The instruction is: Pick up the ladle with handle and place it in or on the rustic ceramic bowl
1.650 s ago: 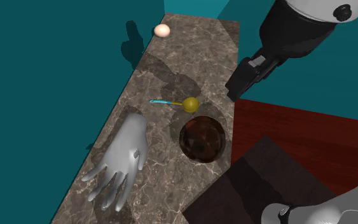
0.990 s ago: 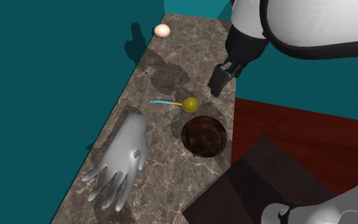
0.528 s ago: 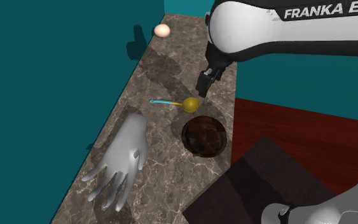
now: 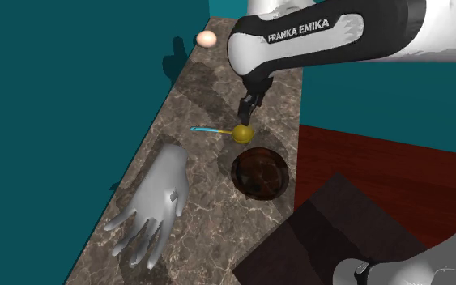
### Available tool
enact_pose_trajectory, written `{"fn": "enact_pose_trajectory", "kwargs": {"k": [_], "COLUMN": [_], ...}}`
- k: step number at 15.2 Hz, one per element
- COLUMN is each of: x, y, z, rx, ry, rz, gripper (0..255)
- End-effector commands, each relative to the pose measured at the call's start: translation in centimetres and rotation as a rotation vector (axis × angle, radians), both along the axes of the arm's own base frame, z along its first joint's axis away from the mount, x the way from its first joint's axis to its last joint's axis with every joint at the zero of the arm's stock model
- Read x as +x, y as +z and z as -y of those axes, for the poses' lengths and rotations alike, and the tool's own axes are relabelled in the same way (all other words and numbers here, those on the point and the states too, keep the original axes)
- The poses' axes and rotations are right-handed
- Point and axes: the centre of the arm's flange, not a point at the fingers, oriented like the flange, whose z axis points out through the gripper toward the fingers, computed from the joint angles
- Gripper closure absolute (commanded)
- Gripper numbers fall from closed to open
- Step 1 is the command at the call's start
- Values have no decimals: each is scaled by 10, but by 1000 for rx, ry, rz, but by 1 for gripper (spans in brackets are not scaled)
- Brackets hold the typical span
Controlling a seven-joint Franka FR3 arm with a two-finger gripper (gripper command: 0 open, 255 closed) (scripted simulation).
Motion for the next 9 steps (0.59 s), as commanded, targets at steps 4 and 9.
{"fn": "enact_pose_trajectory", "kwargs": {"k": [4, 9], "x": [46, 88], "y": [-56, -112], "z": [0, -2], "rx": [13, 26], "ry": [89, 176], "rz": [-36, -71], "gripper": [0, 0]}}
